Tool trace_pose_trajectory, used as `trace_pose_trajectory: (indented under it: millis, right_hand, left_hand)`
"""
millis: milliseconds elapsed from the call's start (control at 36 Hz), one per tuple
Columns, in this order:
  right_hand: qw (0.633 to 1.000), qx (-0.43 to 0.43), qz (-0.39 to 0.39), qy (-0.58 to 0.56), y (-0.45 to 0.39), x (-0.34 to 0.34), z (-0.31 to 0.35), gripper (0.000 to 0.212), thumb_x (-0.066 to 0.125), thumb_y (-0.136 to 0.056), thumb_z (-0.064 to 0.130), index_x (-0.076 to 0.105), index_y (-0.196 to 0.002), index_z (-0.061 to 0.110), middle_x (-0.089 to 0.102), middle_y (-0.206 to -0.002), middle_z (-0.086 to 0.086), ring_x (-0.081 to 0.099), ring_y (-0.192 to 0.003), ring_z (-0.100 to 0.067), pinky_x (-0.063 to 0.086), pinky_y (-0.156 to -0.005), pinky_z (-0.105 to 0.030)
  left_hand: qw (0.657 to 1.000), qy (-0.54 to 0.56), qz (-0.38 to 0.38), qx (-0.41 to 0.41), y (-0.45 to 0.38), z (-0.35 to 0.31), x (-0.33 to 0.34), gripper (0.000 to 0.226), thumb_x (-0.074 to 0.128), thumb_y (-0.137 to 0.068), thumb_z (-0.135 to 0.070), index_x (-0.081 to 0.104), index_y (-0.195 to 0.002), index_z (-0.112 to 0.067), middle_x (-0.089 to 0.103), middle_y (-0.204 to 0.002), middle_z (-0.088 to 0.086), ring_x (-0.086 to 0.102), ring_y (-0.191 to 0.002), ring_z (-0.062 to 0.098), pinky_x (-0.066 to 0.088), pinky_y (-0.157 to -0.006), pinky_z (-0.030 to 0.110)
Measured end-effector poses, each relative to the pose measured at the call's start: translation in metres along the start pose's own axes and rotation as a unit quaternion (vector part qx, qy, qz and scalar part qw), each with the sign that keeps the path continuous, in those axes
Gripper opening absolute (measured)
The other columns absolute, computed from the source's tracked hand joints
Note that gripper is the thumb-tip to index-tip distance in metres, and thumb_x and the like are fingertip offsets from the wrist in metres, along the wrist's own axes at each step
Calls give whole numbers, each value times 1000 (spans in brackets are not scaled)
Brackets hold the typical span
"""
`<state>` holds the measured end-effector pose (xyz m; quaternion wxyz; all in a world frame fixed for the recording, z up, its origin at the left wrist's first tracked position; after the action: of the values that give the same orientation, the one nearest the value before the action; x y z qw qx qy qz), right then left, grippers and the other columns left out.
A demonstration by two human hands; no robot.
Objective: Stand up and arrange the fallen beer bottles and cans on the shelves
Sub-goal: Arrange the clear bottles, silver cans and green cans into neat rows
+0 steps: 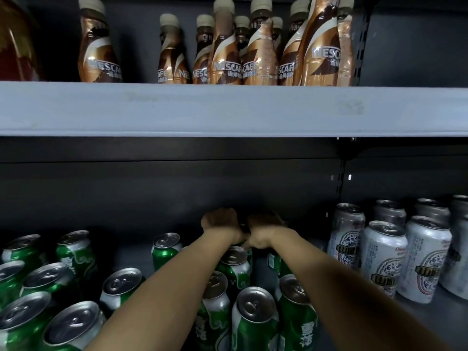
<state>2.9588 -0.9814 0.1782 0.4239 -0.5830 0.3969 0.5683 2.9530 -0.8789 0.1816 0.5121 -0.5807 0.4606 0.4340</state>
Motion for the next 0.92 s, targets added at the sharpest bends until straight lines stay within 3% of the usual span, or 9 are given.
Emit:
trace_pose_trajectory:
  millis: [139, 306, 361, 444, 556, 639, 778, 833, 917]
  right_hand:
    - [1000, 8, -1, 26, 1, 2, 1, 77, 68, -83, 51, 37, -146, 19, 36, -150, -9, 37, -135, -32, 34, -110, -41]
    - [999, 9, -45, 18, 11, -4, 9, 68, 55, -93, 31, 24, -152, 21, 25, -156, -10, 27, -141, -33, 25, -113, -44]
    - [996, 8, -89, -11, 17, -13, 14, 61, 54, -93, 31, 31, -147, 20, 34, -151, -10, 34, -137, -31, 29, -110, -41]
    - [993, -8, -92, -70, 26, -25, 21, 34, 55, -91, 22, 57, -125, 18, 54, -135, -10, 51, -122, -30, 42, -94, -33]
    - [990, -17, -42, -136, 37, -27, 21, 24, 55, -88, 9, 69, -108, 9, 65, -119, -15, 60, -108, -32, 48, -84, -32]
    - [979, -20, -6, -203, 45, -20, 17, 21, 51, -88, 4, 70, -98, 7, 69, -105, -14, 61, -100, -29, 48, -86, -35]
    - [962, -27, 46, -269, 53, -5, 10, 20, 55, -86, 1, 67, -97, 13, 61, -88, -3, 53, -82, -14, 41, -65, -22]
    - [952, -26, 84, -292, 57, -3, 5, 27, 60, -83, -1, 64, -108, 8, 61, -94, -6, 54, -87, -15, 42, -71, -24]
    - [958, -34, 88, -271, 60, -4, 2, 42, 70, -79, 2, 58, -119, 9, 61, -104, -4, 54, -96, -16, 43, -82, -27]
  left_hand:
    - [997, 64, 43, 14, 1, 12, -5, 64, 62, -82, -62, 56, -128, -18, 57, -132, 5, 55, -119, 28, 47, -91, 36]
    - [993, 104, 52, 22, 5, 35, -16, 30, 63, -85, -36, 61, -105, -14, 63, -113, 9, 59, -98, 28, 49, -81, 37]
    - [984, 145, 96, 36, 13, 38, -18, 29, 68, -83, -35, 62, -100, -12, 61, -102, 5, 57, -92, 22, 45, -77, 31]
    - [961, 194, 187, 59, 32, 39, -27, 30, 71, -84, -36, 67, -98, -10, 60, -89, 2, 54, -77, 14, 43, -66, 25]
    - [948, 132, 277, 88, 51, 39, -30, 50, 75, -82, -33, 60, -126, -15, 61, -118, 2, 56, -107, 19, 47, -94, 32]
    - [952, 136, 254, 101, 53, 36, -23, 54, 79, -78, -29, 60, -127, -19, 61, -125, 1, 55, -113, 19, 46, -101, 35]
    - [965, 174, 179, 85, 51, 32, -15, 41, 81, -74, -35, 68, -109, -17, 64, -104, -1, 57, -97, 16, 46, -83, 27]
    - [974, 157, 140, 79, 49, 27, -14, 35, 79, -75, -36, 69, -103, -18, 64, -96, -1, 57, -89, 15, 44, -74, 25]
    - [985, 126, 97, 66, 50, 17, -14, 37, 75, -77, -39, 68, -106, -18, 65, -98, 2, 60, -90, 19, 46, -73, 28]
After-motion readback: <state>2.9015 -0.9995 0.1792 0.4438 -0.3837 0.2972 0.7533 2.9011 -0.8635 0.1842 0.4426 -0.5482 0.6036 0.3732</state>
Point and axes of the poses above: each hand's wrist, its own y-axis away from the middle knuckle, its own x-axis out of the palm, z = x × y, the point moved 2 cm from there along -y, towards the middle knuckle
